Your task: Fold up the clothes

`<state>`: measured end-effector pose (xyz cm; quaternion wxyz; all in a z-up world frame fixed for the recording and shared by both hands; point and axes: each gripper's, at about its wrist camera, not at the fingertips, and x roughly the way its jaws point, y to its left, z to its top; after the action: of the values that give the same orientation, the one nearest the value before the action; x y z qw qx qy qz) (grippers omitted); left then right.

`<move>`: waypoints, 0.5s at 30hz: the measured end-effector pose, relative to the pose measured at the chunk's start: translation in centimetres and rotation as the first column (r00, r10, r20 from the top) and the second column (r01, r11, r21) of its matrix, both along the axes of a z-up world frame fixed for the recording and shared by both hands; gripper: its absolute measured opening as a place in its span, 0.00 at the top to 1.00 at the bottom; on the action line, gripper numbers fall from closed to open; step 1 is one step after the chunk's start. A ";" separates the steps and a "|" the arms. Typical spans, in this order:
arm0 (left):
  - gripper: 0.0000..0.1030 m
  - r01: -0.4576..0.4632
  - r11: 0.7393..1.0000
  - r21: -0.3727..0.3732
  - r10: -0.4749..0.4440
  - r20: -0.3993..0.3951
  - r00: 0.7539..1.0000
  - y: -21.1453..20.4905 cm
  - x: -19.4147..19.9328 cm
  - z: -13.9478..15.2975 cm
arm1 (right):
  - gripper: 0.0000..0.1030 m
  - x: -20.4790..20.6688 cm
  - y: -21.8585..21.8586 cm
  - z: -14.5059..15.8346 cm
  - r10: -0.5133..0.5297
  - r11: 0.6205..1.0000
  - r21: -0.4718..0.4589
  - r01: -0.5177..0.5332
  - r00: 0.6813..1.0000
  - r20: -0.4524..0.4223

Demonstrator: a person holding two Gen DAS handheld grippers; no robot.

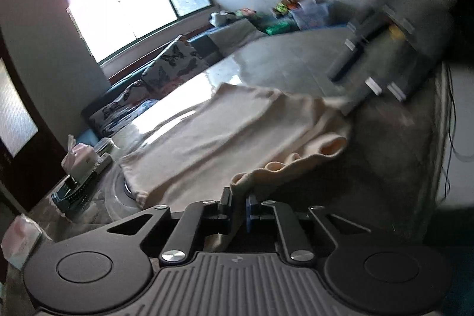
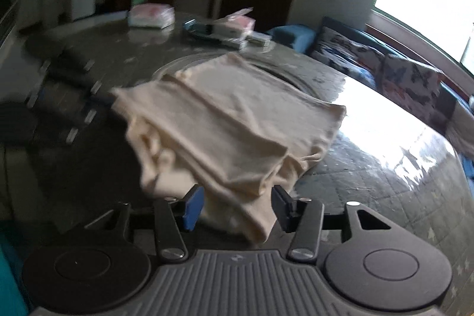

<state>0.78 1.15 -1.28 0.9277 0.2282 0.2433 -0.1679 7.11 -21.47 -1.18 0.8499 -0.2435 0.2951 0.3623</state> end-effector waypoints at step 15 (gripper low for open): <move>0.82 -0.054 0.994 -0.095 0.048 -0.061 0.997 1.6 3.2 1.1 | 0.74 2.4 3.7 -2.5 0.098 0.995 0.005 -0.098 0.995 -0.011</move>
<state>3.96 2.76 -0.20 0.9339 0.1720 0.2680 -0.1624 9.52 -17.81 -3.72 0.8301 -0.2536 0.2866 0.4055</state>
